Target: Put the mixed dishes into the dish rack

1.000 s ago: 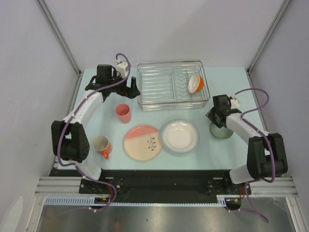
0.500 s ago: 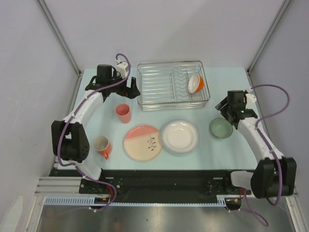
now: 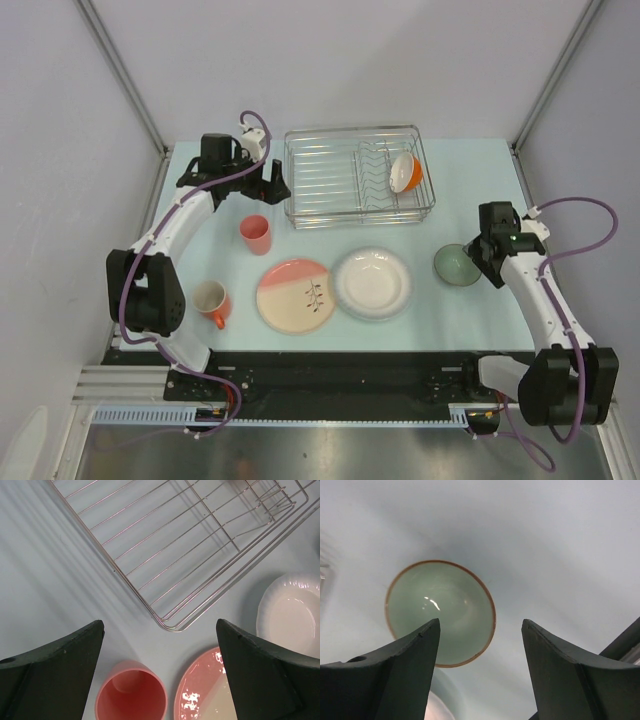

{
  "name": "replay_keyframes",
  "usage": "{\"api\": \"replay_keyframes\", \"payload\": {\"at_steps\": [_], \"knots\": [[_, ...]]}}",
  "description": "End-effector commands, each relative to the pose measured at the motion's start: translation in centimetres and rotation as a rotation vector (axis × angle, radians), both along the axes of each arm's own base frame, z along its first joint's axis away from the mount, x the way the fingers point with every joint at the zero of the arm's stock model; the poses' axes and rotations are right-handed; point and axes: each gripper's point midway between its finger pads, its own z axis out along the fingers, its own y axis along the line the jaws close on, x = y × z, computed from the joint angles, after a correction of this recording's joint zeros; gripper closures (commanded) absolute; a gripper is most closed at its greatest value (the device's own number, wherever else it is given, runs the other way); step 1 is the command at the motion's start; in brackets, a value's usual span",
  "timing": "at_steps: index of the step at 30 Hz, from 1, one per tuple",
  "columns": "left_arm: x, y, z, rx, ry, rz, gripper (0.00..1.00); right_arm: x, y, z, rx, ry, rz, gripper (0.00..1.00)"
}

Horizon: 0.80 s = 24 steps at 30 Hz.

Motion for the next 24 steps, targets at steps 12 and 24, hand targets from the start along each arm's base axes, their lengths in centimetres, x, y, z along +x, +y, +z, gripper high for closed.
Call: {"api": "replay_keyframes", "payload": {"at_steps": [12,24], "knots": [[-0.2,-0.7,2.7,-0.030,-0.064,-0.040,0.00,1.4,0.6,-6.7,0.037,0.126,0.045,0.45],[0.4,-0.7,-0.2,-0.002,-0.006,-0.040,0.00,0.3,-0.1,-9.7,0.002,0.199,0.031,0.53]]}}
